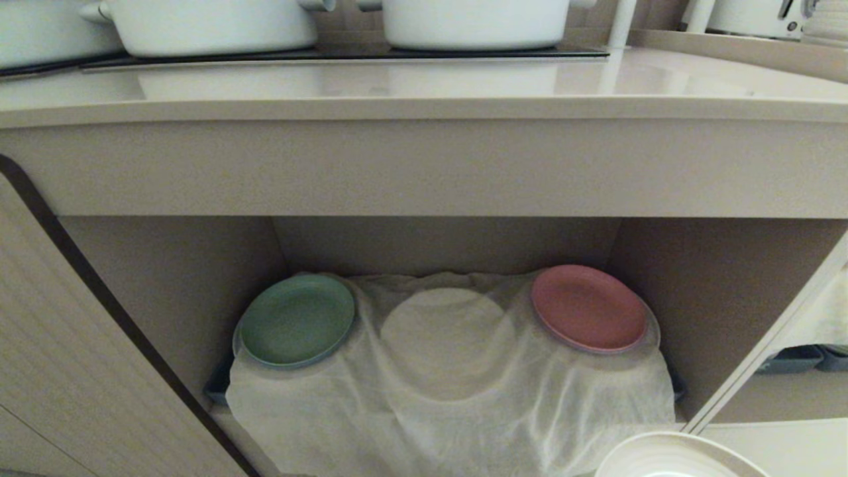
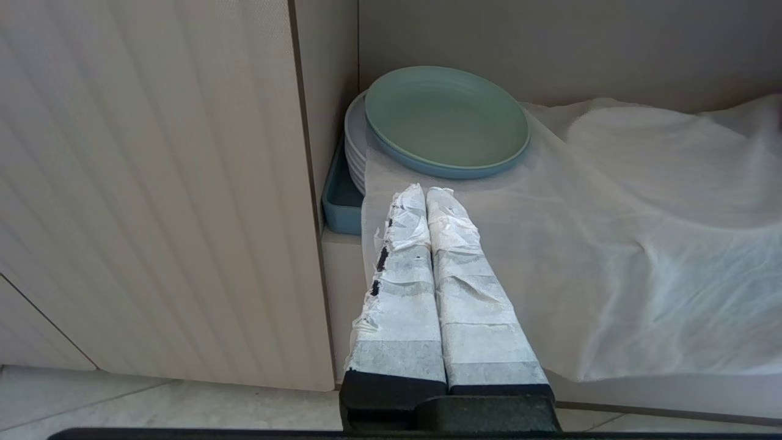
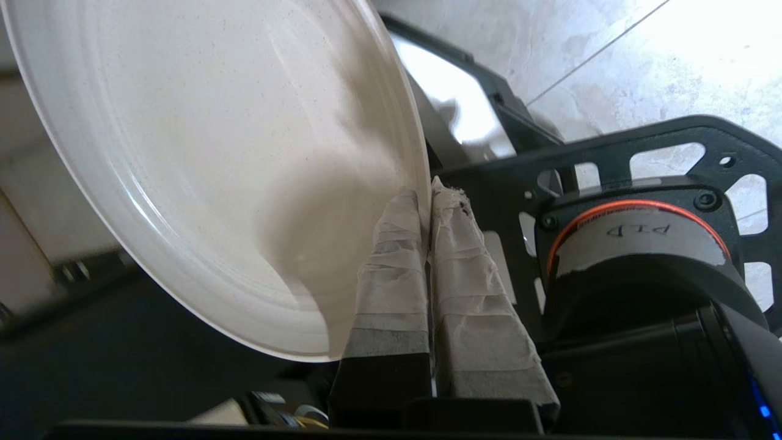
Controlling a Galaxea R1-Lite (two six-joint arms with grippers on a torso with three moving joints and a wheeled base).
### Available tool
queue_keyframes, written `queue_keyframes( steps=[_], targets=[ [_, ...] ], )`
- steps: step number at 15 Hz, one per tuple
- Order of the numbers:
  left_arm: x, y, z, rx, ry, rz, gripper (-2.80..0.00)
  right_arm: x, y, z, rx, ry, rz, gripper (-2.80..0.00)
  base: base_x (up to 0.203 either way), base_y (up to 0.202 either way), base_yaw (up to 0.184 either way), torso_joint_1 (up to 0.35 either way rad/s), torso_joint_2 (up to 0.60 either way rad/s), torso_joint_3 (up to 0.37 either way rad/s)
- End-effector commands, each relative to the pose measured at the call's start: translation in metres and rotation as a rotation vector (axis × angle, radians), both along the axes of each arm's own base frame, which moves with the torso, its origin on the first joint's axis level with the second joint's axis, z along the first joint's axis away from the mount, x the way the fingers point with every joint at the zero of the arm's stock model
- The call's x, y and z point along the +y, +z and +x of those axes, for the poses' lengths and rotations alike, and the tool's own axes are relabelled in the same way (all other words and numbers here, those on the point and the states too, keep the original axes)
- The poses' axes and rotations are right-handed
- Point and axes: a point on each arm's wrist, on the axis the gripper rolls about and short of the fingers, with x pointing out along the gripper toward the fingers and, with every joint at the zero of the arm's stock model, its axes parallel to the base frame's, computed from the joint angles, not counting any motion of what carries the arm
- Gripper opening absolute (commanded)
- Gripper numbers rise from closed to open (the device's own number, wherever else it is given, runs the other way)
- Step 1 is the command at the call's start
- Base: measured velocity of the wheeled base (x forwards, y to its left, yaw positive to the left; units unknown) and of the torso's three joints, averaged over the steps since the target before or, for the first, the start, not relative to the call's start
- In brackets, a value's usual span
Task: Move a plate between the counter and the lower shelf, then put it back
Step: Put the plate in the cupboard
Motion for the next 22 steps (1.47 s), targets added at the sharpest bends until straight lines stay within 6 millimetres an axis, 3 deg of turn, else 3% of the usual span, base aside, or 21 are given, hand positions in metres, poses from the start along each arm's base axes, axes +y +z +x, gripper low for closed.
queue_keyframes(
  steps=[1, 5, 10, 13, 22],
  targets=[
    [0.000, 0.000, 0.000, -0.001, 0.000, -0.002, -2.80, 0.000, 0.007, 0.013, 0.022, -0.061, -0.003, -2.80, 0.000, 0.000, 0.000, 0.000, 0.00, 0.000],
    [0.000, 0.000, 0.000, -0.001, 0.000, -0.002, -2.80, -0.002, 0.017, 0.029, 0.012, -0.117, -0.034, -2.80, 0.000, 0.000, 0.000, 0.000, 0.00, 0.000],
    [0.000, 0.000, 0.000, -0.001, 0.000, -0.002, -2.80, -0.001, 0.013, 0.038, 0.021, -0.095, -0.056, -2.80, 0.000, 0.000, 0.000, 0.000, 0.00, 0.000],
    [0.000, 0.000, 0.000, -0.001, 0.000, 0.000, -2.80, 0.002, -0.004, 0.058, 0.045, -0.050, -0.066, -2.80, 0.000, 0.000, 0.000, 0.000, 0.00, 0.000],
    [0.000, 0.000, 0.000, -0.001, 0.000, 0.000, -2.80, 0.018, -0.044, 0.135, 0.002, 0.099, 0.191, -2.80, 0.000, 0.000, 0.000, 0.000, 0.00, 0.000]
  ],
)
